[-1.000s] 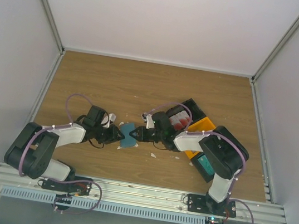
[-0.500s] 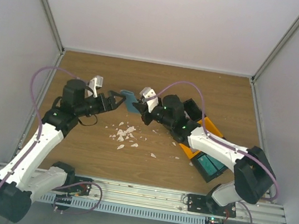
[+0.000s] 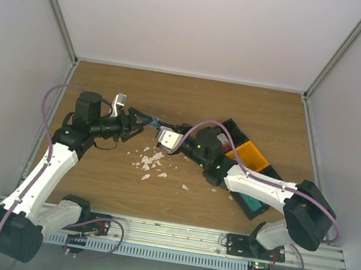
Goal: Put the credit cards into the card holder
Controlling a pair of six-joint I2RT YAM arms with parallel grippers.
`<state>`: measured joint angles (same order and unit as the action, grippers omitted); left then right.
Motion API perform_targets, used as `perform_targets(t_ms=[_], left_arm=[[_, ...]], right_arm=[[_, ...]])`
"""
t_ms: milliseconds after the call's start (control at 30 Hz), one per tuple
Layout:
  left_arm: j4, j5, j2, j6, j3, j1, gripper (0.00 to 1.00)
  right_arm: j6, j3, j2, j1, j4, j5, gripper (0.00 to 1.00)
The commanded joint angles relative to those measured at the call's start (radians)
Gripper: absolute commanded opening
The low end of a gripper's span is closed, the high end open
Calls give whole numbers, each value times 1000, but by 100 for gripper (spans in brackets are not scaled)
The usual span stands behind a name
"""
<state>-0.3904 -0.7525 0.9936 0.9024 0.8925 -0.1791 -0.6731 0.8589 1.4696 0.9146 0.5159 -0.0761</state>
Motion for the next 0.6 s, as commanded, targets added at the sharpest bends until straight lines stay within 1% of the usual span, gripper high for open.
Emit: perform_targets(t_ms=[0, 133, 167, 233, 367, 433, 567], left_arm=[[126, -98, 8, 128, -59, 35, 70], [139, -78, 40, 117, -41, 50, 53], [138, -77, 47, 113, -37, 52, 50], [139, -79, 58, 108, -37, 53, 49], [165, -106, 73, 114, -57, 53, 49], [168, -111, 76, 112, -62, 55, 45], [167, -106, 78, 93, -62, 58, 27]], right_arm=[[-207, -31, -12, 39, 203, 100, 12], [-309, -36, 17, 74, 255, 161, 11], [-334, -37, 27, 84, 268, 176, 11], [-376, -40, 44, 99, 302, 201, 10], [-415, -44, 68, 118, 342, 217, 10], [-421, -49, 77, 126, 363, 221, 9], [-405, -60, 77, 130, 383, 227, 10]])
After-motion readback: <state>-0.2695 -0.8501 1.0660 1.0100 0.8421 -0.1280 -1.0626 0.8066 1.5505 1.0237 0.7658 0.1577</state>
